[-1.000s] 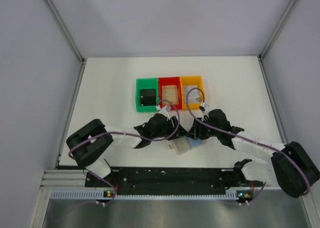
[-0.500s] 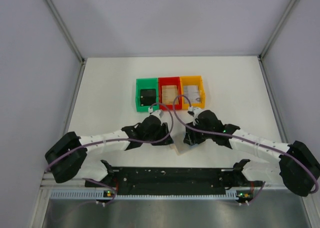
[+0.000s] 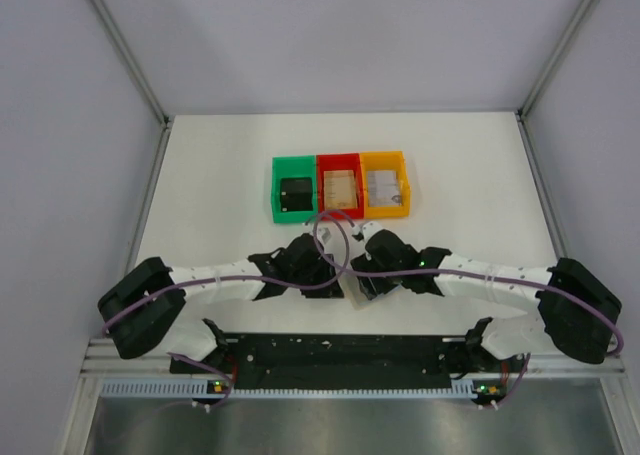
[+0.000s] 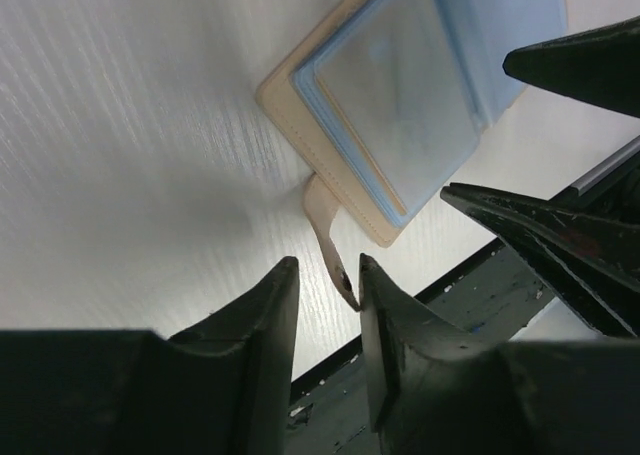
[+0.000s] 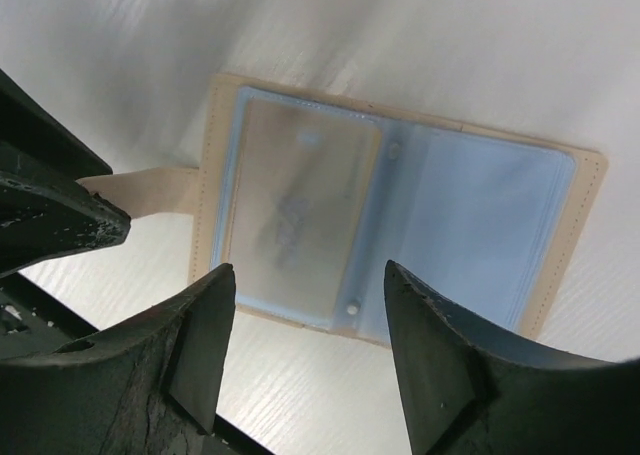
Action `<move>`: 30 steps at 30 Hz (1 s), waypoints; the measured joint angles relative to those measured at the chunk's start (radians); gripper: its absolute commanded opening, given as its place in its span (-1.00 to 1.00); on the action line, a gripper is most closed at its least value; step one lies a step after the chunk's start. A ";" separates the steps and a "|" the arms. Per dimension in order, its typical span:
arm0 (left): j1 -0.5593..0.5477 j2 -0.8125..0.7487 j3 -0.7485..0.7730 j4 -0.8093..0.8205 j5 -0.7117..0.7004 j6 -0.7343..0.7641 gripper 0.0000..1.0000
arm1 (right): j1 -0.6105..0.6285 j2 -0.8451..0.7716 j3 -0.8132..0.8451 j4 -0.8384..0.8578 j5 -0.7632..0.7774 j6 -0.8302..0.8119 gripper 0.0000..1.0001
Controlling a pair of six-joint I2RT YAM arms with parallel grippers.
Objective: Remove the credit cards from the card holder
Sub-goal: Remove the credit card from the card holder.
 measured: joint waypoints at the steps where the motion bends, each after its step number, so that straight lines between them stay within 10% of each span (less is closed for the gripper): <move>1: 0.000 0.007 -0.001 0.003 0.005 -0.001 -0.54 | 0.005 0.011 0.004 -0.009 0.010 0.000 0.24; 5: 0.000 0.019 -0.011 0.008 0.013 -0.005 -1.00 | 0.027 0.049 0.028 -0.014 0.045 0.000 0.33; 21: 0.001 0.005 -0.077 0.060 -0.014 -0.053 -1.00 | 0.113 0.216 0.123 -0.043 0.189 0.028 0.52; 30: 0.013 -0.033 -0.095 0.071 -0.036 -0.052 -1.00 | 0.120 0.193 0.151 -0.103 0.264 0.027 0.24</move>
